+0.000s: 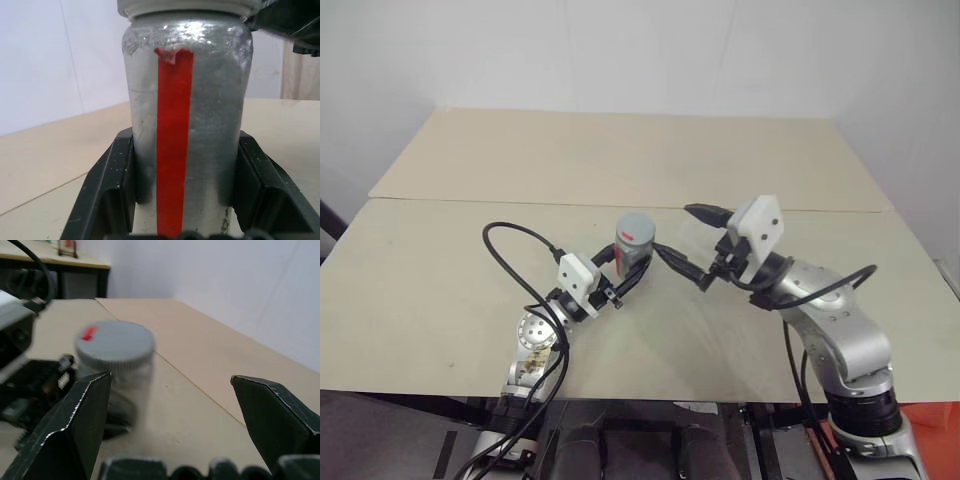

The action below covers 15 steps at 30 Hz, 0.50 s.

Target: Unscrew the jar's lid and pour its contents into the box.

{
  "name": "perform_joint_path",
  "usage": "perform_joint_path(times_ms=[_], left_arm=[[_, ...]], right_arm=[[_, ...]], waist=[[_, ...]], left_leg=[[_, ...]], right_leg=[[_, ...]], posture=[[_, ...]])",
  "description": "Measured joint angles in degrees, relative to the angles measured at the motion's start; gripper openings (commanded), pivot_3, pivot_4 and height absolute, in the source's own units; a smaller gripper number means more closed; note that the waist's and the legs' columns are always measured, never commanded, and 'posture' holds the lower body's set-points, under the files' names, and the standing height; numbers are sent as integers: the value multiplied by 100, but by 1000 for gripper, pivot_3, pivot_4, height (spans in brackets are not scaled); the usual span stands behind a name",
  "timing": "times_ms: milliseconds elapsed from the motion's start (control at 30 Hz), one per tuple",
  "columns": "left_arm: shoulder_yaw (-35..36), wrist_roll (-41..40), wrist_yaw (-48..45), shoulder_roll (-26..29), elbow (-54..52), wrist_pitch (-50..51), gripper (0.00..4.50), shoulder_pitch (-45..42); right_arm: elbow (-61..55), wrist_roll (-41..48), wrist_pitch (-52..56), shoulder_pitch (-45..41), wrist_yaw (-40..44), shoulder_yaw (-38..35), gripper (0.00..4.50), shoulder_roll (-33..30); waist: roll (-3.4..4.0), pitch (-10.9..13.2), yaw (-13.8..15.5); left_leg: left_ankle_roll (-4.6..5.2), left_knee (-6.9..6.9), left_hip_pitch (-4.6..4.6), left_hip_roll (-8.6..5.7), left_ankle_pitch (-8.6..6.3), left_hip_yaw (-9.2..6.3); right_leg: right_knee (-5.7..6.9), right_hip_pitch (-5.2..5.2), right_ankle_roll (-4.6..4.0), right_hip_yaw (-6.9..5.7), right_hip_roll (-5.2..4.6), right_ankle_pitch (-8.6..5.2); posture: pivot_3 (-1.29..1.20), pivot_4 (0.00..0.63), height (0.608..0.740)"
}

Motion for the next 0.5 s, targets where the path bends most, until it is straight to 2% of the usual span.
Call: perform_joint_path(times_ms=[167, 333, 500], left_arm=[[-4, 0, -30, 1, 3, -18, 2123, -56], [-3, 1, -27, 3, 2, -19, 2123, -55], [-18, 4, -16, -28, 3, -21, 2123, -52]], right_arm=[[-1, 51, -9, 11, 215, -22, 4439, -120], [-215, 473, 121, 10, 515, -28, 4439, -272], [-294, 618, 453, -144, 257, 76, 4439, -21]], waist=[[0, 0, -14], [0, 0, -11], [0, 0, -21]], left_leg=[[0, 0, 1, 0, 0, -1], [0, 0, 0, 1, 0, -2], [0, 1, 1, 1, 0, -2]], right_leg=[[1, 0, 0, 0, 1, 0], [0, 1, 0, 0, 1, 0], [4, 0, 0, 1, 1, 0]], posture=[[0, 150, 740], [0, 150, 740], [0, 150, 740]])
